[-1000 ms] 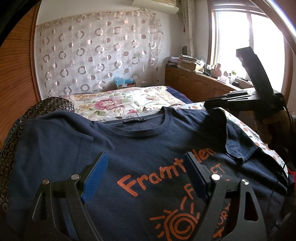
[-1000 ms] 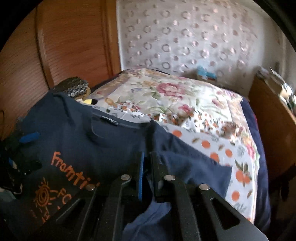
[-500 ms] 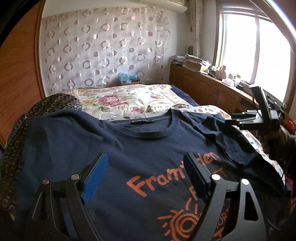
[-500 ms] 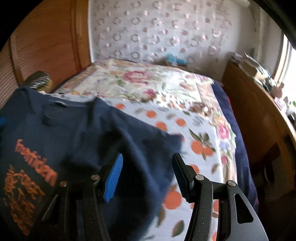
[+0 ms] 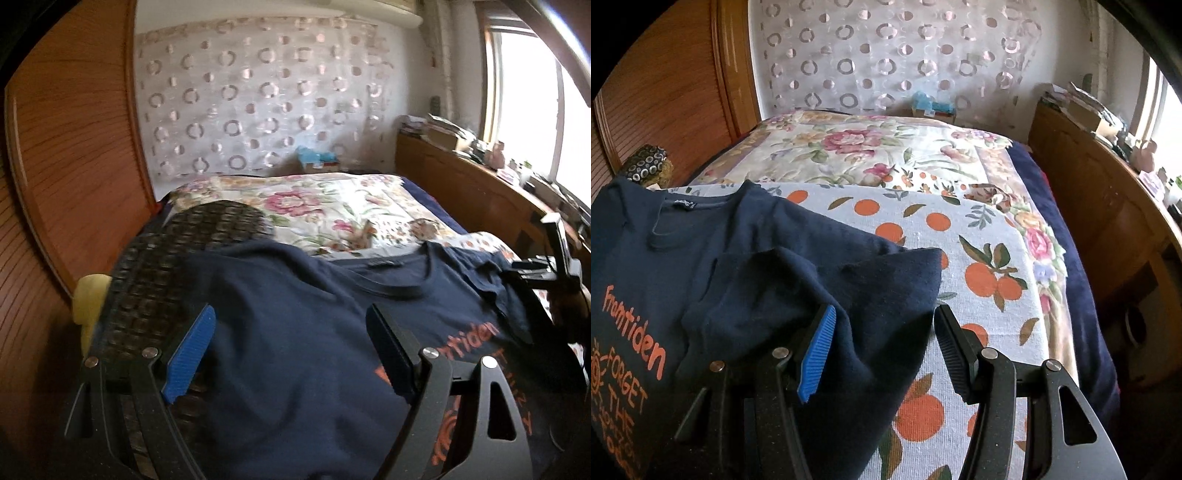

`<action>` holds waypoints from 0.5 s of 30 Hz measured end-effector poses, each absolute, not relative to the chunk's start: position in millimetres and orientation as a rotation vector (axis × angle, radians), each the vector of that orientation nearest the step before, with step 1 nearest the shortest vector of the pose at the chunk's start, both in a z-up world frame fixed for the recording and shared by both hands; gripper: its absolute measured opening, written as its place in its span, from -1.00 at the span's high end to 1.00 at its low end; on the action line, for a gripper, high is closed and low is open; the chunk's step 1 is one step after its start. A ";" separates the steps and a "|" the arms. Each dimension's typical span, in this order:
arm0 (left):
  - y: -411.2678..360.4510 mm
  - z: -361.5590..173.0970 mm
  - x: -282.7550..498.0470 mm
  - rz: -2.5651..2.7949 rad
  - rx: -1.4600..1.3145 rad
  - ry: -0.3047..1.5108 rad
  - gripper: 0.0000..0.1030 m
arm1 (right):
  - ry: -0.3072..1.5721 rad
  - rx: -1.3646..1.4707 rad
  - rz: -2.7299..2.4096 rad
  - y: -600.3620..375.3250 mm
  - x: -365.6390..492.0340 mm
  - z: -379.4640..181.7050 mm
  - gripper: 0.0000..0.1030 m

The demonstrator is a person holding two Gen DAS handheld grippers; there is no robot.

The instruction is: Fold small clothes

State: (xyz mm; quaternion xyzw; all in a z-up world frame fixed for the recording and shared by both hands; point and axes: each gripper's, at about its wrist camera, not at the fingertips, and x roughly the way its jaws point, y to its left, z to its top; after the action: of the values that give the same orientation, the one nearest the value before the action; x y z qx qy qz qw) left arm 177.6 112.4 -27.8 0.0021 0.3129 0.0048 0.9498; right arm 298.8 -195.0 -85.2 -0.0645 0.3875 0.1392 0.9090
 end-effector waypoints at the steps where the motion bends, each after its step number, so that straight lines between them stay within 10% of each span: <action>1: 120.6 -26.5 180.0 0.022 0.001 0.640 -0.64 | 0.802 -0.127 0.291 -196.5 300.0 -86.1 -0.11; 15: 171.9 -43.1 240.0 0.018 -0.016 0.802 -0.33 | 0.801 -0.113 0.294 -201.9 302.4 -88.6 -0.18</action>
State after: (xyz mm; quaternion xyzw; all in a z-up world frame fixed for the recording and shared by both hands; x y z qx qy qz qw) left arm 240.0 171.9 -43.1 -0.0076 0.3902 0.0087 0.9206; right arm 302.4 -201.9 -88.6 -0.0547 0.3884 0.1423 0.9088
